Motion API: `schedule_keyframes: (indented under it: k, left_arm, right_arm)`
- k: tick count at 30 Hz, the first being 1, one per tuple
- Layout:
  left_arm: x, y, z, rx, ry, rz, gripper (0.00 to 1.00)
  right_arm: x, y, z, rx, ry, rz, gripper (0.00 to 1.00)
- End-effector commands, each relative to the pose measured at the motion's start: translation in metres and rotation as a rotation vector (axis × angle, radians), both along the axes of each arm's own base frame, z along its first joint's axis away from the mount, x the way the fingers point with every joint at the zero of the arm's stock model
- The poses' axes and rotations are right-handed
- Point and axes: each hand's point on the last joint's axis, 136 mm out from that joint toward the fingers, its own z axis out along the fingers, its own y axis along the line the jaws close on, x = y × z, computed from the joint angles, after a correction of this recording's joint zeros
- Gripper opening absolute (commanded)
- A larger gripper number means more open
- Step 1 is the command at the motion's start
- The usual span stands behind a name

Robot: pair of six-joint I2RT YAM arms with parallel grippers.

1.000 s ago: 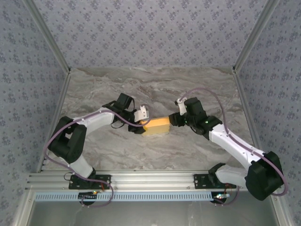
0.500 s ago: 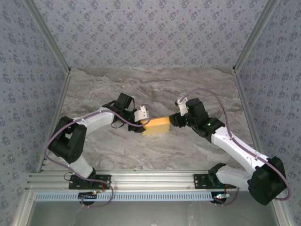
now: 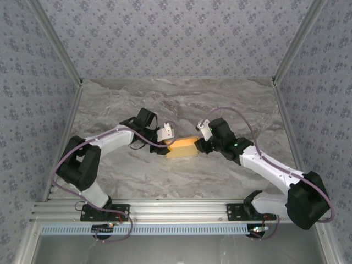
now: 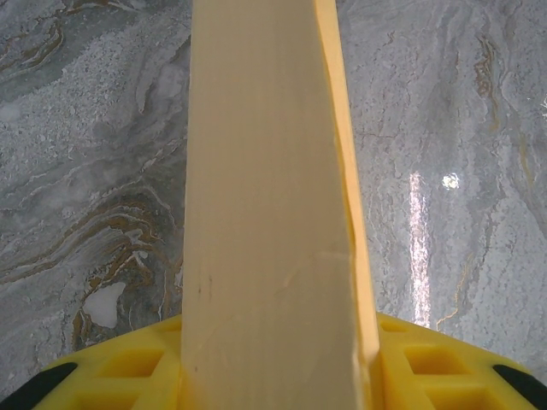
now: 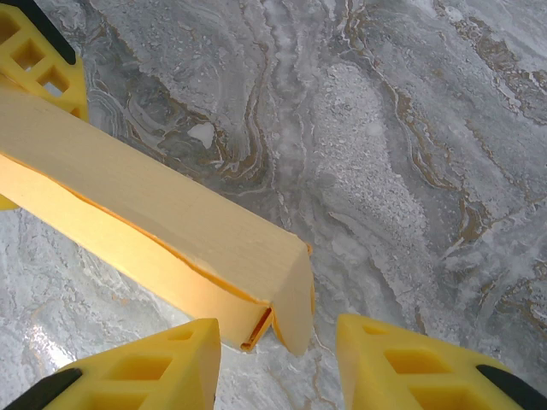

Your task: Fold the paper box

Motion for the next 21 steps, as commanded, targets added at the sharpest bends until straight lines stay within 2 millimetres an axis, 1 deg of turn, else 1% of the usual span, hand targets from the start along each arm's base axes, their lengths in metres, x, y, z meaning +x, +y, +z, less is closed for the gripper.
schedule_keyframes:
  k: [1,3,9,15,21]
  left_arm:
    - [0.002,-0.004,0.011,-0.025,-0.011,-0.02,0.4]
    - [0.003,-0.004,0.011,-0.026,-0.013,-0.019,0.4]
    - [0.003,-0.004,0.011,-0.029,-0.016,-0.019,0.41]
    - [0.004,-0.003,0.01,-0.024,-0.02,-0.013,0.42]
    - [0.008,-0.002,0.01,-0.008,-0.034,0.011,0.46]
  right_arm:
    - [0.006,0.0,-0.002,-0.027,-0.034,0.003,0.41]
    - [0.008,0.001,-0.002,-0.031,-0.039,0.004,0.39]
    - [0.013,0.003,-0.007,-0.049,-0.031,0.009,0.28]
    - [0.015,0.006,0.001,-0.04,-0.034,-0.002,0.15]
    - [0.014,0.008,0.006,-0.029,0.012,-0.049,0.08]
